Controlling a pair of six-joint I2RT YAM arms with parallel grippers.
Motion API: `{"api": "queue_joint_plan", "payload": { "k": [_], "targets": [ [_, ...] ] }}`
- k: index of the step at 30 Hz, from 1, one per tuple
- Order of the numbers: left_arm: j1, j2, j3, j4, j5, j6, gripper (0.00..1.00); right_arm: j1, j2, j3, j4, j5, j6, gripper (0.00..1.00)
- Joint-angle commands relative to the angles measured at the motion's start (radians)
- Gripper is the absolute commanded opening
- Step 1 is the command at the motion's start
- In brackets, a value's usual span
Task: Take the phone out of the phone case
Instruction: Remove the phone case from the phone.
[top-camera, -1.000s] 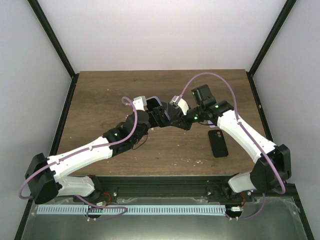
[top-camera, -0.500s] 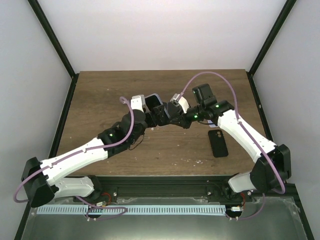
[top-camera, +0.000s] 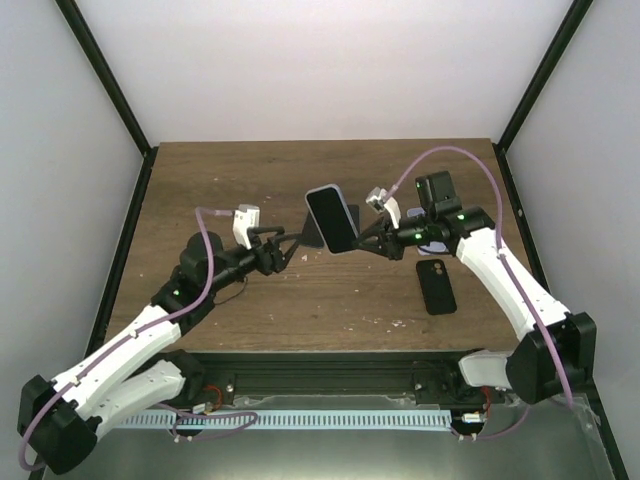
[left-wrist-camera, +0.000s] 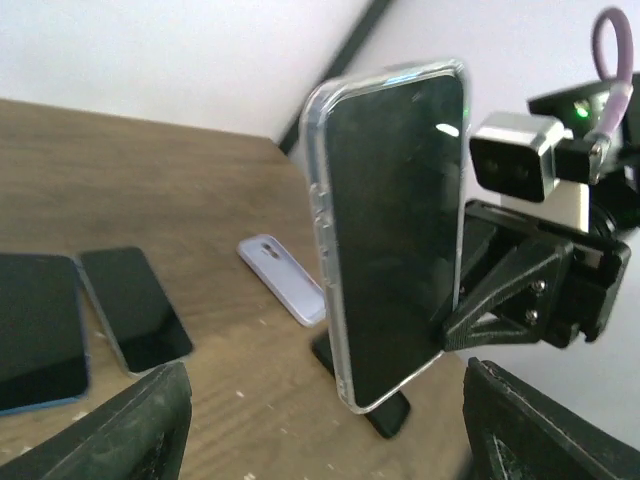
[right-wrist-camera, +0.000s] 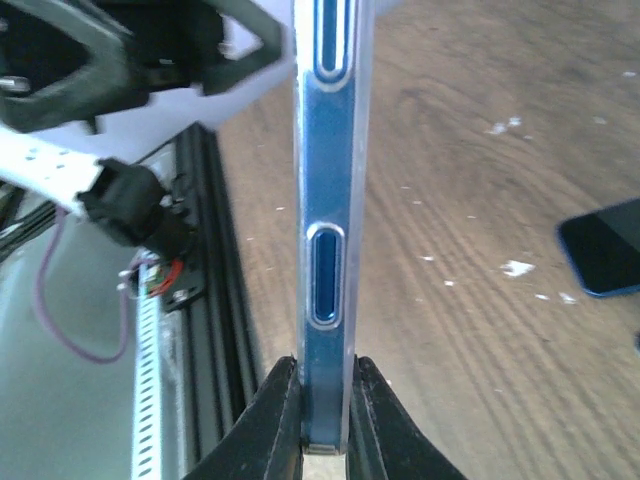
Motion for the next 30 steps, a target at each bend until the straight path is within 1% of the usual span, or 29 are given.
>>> {"api": "queue_joint_plan", "payload": {
  "k": [1, 5, 8, 13, 19, 22, 30],
  "targets": [
    [0.022, 0.001, -0.041, 0.177, 0.289, -0.013, 0.77, 0.004, -0.084, -0.03, -0.064, -0.223, -0.113, 0.01],
    [0.022, 0.045, -0.055, 0.293, 0.351, -0.047, 0.77, 0.006, -0.104, -0.038, -0.111, -0.288, -0.156, 0.01],
    [0.022, 0.069, -0.065, 0.366, 0.363, -0.075, 0.74, 0.007, -0.109, -0.039, -0.136, -0.318, -0.181, 0.01],
    [0.021, 0.125, -0.049, 0.431, 0.382, -0.105, 0.62, 0.007, -0.103, -0.041, -0.168, -0.364, -0.21, 0.01],
    [0.02, 0.201, -0.023, 0.528, 0.473, -0.127, 0.41, 0.007, -0.093, -0.05, -0.198, -0.38, -0.237, 0.01],
    [0.012, 0.218, -0.021, 0.568, 0.5, -0.132, 0.38, 0.007, -0.091, -0.056, -0.199, -0.38, -0.237, 0.01],
    [-0.012, 0.25, -0.016, 0.612, 0.513, -0.127, 0.27, 0.007, -0.086, -0.069, -0.172, -0.379, -0.217, 0.01]
  ]
}}
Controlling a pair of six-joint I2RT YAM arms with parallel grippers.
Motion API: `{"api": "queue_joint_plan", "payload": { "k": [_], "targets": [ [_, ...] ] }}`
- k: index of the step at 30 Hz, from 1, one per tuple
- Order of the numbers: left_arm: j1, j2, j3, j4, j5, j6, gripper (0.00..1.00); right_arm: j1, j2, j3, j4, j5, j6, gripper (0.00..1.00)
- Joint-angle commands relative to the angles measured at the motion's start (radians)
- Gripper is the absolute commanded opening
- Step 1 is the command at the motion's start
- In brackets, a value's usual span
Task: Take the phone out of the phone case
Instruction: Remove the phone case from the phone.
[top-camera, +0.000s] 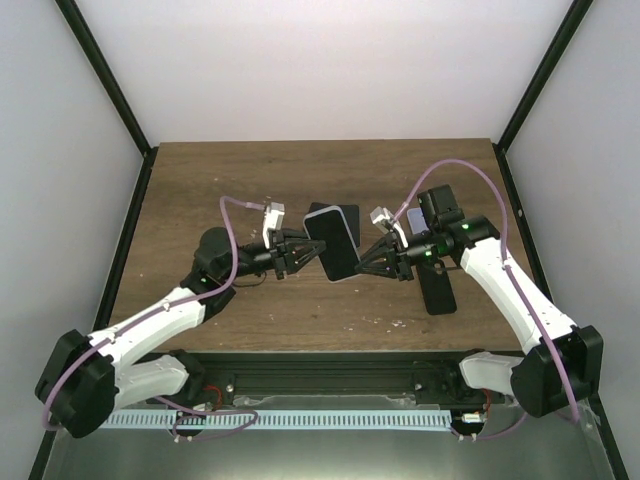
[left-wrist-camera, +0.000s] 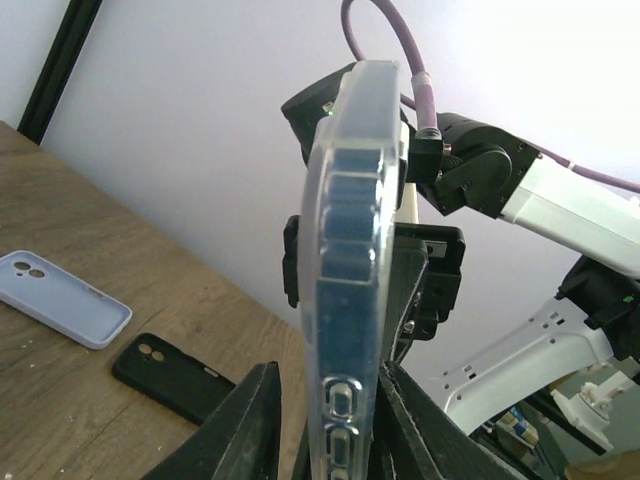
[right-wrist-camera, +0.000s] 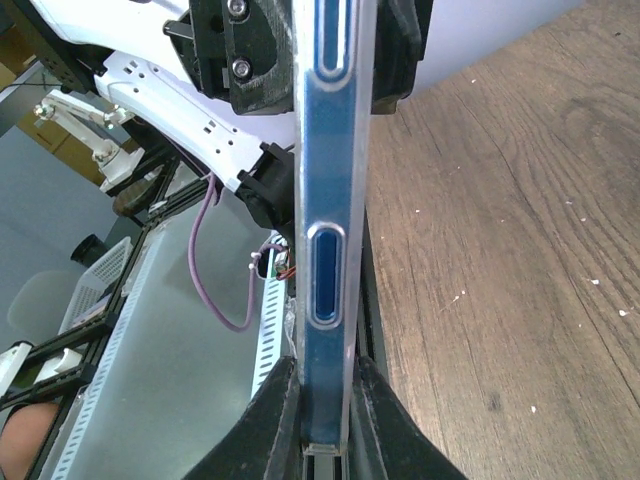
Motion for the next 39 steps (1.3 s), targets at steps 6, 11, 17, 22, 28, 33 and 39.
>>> {"api": "queue_joint_plan", "payload": {
  "k": [6, 11, 17, 22, 28, 33, 39],
  "targets": [
    [-0.028, 0.031, 0.035, 0.078, 0.022, 0.039, 0.19, 0.003, 0.013, -0.007, 0.054, -0.059, 0.018, 0.01],
    [-0.035, 0.053, 0.034, 0.117, 0.033, 0.035, 0.13, 0.003, 0.02, -0.008, 0.061, -0.056, 0.029, 0.01],
    [-0.042, 0.061, 0.037, 0.126, 0.04, 0.044, 0.05, 0.003, 0.024, -0.016, 0.069, -0.05, 0.035, 0.01],
    [-0.035, 0.036, 0.029, 0.077, 0.014, 0.039, 0.0, 0.003, 0.023, -0.002, 0.044, -0.038, 0.005, 0.07],
    [0.034, -0.015, 0.04, -0.026, 0.092, 0.0, 0.0, 0.005, 0.043, 0.072, -0.176, 0.01, -0.299, 0.38],
    [0.044, -0.079, 0.084, -0.185, 0.138, 0.005, 0.0, 0.014, 0.061, 0.108, -0.338, 0.066, -0.499, 0.49],
    [0.045, -0.109, 0.088, -0.167, 0.217, -0.058, 0.0, 0.073, 0.031, 0.117, -0.304, 0.16, -0.503, 0.49]
  ]
}}
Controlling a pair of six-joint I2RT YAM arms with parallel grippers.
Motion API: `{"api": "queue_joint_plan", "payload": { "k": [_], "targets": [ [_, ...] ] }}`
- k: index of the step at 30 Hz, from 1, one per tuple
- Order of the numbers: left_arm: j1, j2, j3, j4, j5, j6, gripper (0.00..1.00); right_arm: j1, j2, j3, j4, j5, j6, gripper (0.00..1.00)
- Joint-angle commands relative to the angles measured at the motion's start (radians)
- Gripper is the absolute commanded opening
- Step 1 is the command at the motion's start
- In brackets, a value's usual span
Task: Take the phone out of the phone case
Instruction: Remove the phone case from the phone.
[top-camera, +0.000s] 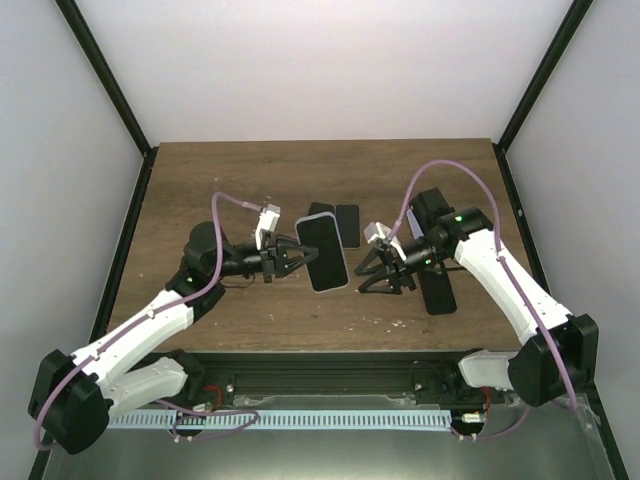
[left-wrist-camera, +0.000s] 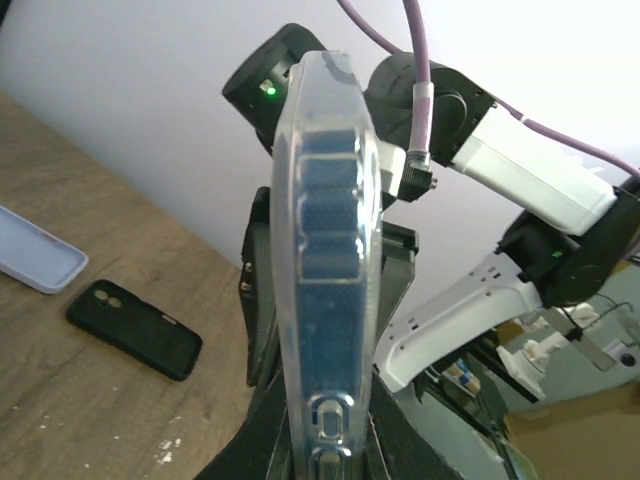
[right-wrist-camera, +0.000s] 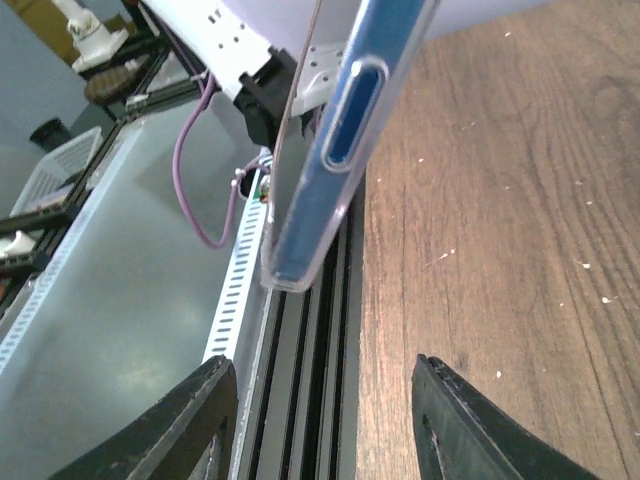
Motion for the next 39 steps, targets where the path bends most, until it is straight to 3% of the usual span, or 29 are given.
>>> {"api": "queue_joint_plan", "payload": {
  "k": [1, 11, 19, 26, 33, 39],
  "targets": [
    [0.001, -0.032, 0.042, 0.044, 0.089, -0.056, 0.0, 0.072, -0.032, 0.058, -0.033, 0.087, -0.067, 0.49],
    [0.002, -0.058, 0.042, 0.022, 0.124, -0.026, 0.0, 0.148, -0.055, 0.144, -0.071, 0.094, -0.046, 0.48],
    [0.001, -0.033, 0.021, 0.115, 0.137, -0.078, 0.0, 0.162, -0.034, 0.143, -0.034, 0.124, 0.016, 0.47],
    [0.002, -0.015, 0.014, 0.142, 0.128, -0.086, 0.0, 0.188, -0.033, 0.147, -0.041, 0.115, 0.024, 0.56],
    [0.001, -0.004, 0.008, 0.147, 0.114, -0.079, 0.0, 0.196, -0.014, 0.137, -0.019, 0.09, 0.091, 0.51],
    [0.002, 0.005, -0.001, 0.174, 0.122, -0.1, 0.0, 0.197, 0.029, 0.143, -0.034, 0.081, 0.085, 0.36]
  ]
}}
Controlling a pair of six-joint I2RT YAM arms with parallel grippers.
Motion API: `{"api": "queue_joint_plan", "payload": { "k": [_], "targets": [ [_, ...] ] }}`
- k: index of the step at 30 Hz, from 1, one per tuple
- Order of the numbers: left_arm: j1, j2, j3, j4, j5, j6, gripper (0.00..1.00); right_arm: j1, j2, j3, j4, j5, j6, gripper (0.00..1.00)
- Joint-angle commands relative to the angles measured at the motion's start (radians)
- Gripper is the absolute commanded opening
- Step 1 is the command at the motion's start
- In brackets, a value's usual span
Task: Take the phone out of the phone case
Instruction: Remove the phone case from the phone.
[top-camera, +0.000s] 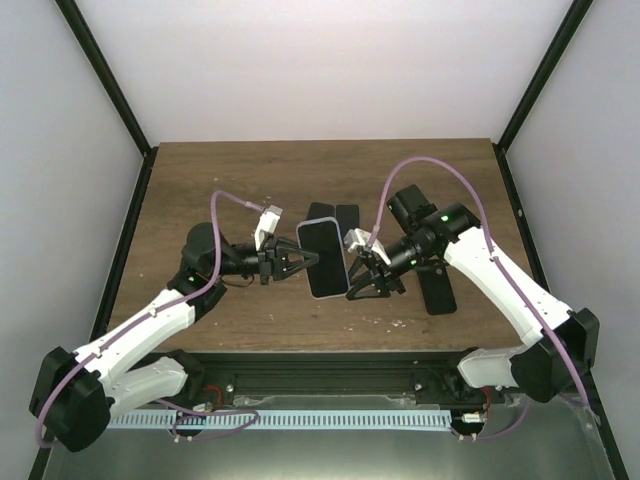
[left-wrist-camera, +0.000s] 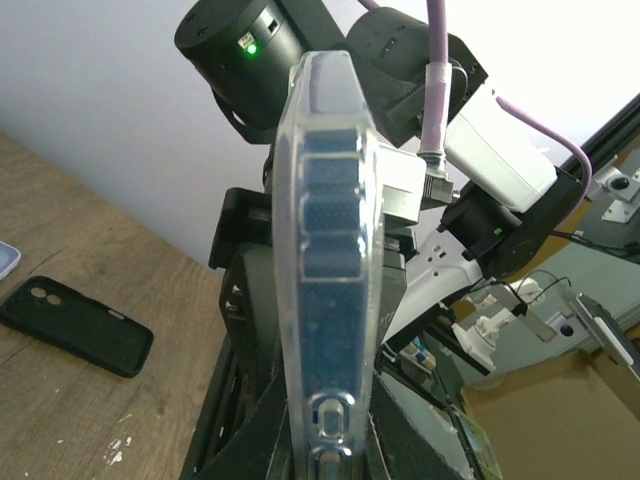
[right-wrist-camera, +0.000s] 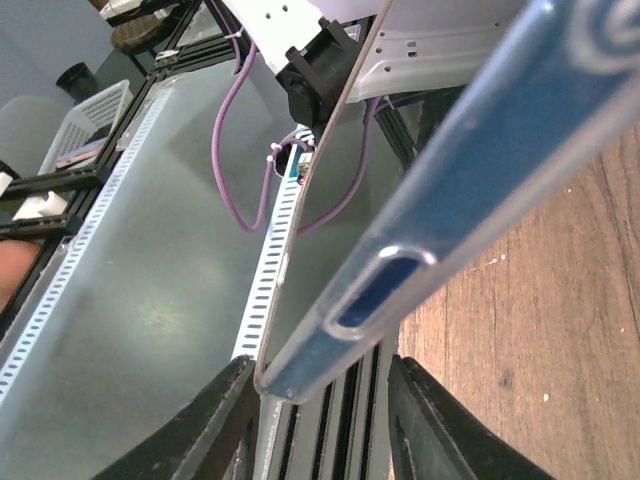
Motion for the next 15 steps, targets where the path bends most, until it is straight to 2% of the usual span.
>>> {"api": "queue_joint_plan", "payload": {
  "k": [1, 5, 12, 15],
  "targets": [
    [0.001, -0.002, -0.001, 0.082, 0.006, -0.007, 0.0, 0.012, 0.016, 0.028, 0.002, -0.026, 0.005, 0.34],
    [0.001, 0.006, -0.006, 0.101, 0.014, -0.017, 0.0, 0.012, 0.008, 0.028, 0.008, -0.018, -0.018, 0.24],
    [0.002, 0.051, -0.009, 0.215, 0.045, -0.122, 0.0, 0.012, -0.045, 0.02, 0.057, 0.011, -0.057, 0.23],
    [0.002, 0.056, 0.006, 0.2, 0.05, -0.122, 0.0, 0.012, -0.053, 0.033, 0.055, 0.017, -0.089, 0.19]
  ]
}}
